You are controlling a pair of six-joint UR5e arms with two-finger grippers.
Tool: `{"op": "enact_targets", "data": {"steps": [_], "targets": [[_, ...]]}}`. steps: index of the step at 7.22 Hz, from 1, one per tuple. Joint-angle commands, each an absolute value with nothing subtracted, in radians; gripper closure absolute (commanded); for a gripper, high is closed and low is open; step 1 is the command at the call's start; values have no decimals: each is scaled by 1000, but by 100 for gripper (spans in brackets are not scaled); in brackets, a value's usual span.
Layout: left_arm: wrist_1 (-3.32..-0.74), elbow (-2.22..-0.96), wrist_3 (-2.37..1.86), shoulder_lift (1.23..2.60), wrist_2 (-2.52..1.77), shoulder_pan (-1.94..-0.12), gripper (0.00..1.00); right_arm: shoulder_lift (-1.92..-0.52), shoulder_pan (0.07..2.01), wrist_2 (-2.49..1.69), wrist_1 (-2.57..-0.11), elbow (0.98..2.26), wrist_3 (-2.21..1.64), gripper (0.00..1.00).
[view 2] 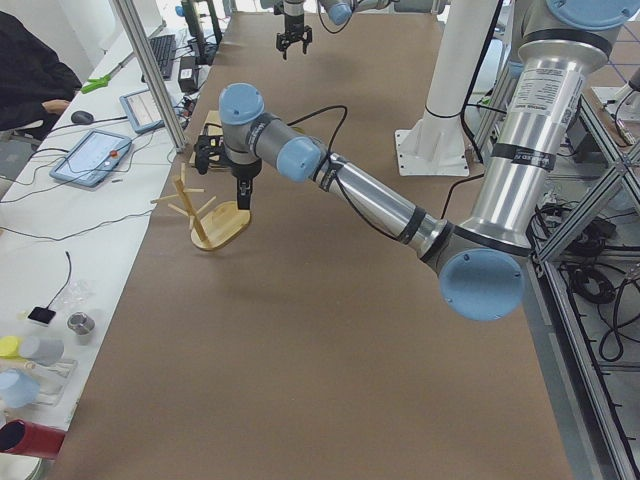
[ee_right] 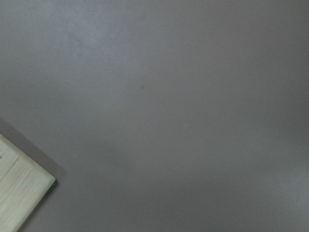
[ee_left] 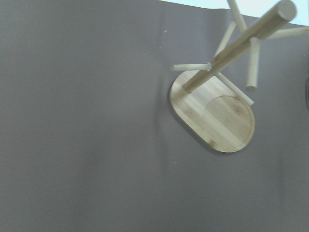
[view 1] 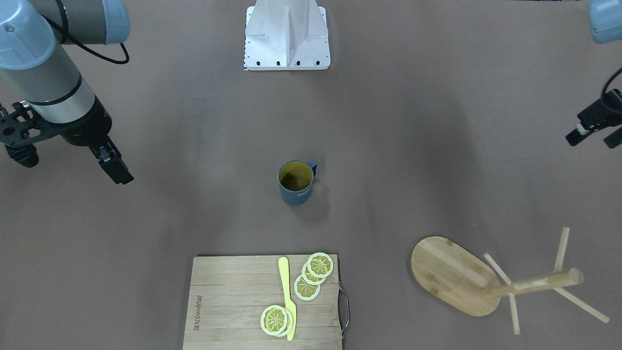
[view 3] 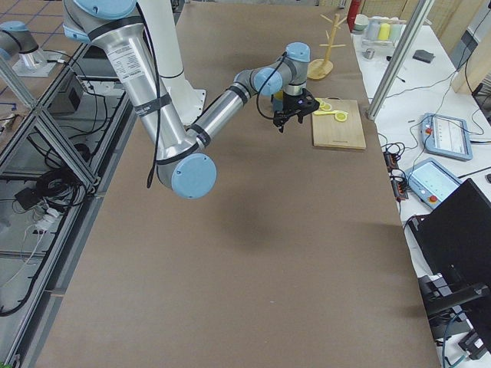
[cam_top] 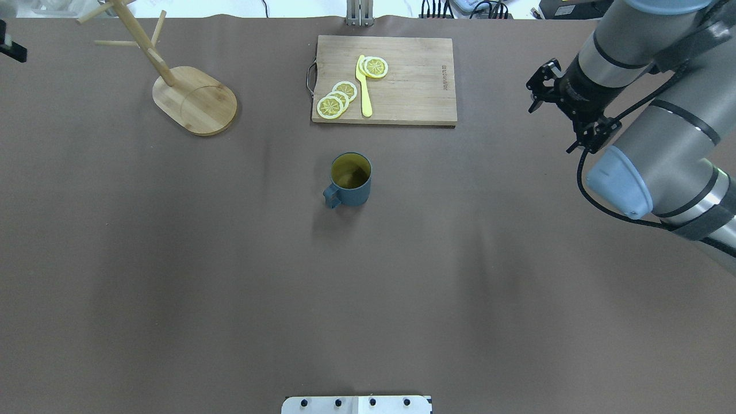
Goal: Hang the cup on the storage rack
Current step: 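Open the right gripper and lift it away from the mug, then reach the left gripper to the blue mug and grasp its handle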
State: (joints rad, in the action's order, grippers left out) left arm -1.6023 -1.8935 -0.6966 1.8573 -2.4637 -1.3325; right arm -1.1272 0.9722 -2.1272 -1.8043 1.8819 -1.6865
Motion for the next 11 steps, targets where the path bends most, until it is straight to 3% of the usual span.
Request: {"op": "enact_targets", "data": {"steps": [1, 4, 7, 9, 11], "targets": [[-1620, -1933, -782, 1940, -2444, -1214, 2, -1199, 1037, -2160, -1801, 1876, -1356, 0], [-1844, -1852, -779, 2015, -2213, -980, 2, -1236, 1115, -2203, -1799, 1855, -1029, 0], [-2323, -1576, -773, 2068, -1972, -781, 2, -1224, 1120, -2215, -1795, 1847, -1006, 0], [-2339, -1583, -772, 2068, -1945, -753, 3, -1221, 1117, -2215, -1795, 1847, -1005, 0], [-2452, -1583, -772, 2063, -1756, -579, 3, -1221, 1108, -2217, -1760, 1845, -1009, 0]]}}
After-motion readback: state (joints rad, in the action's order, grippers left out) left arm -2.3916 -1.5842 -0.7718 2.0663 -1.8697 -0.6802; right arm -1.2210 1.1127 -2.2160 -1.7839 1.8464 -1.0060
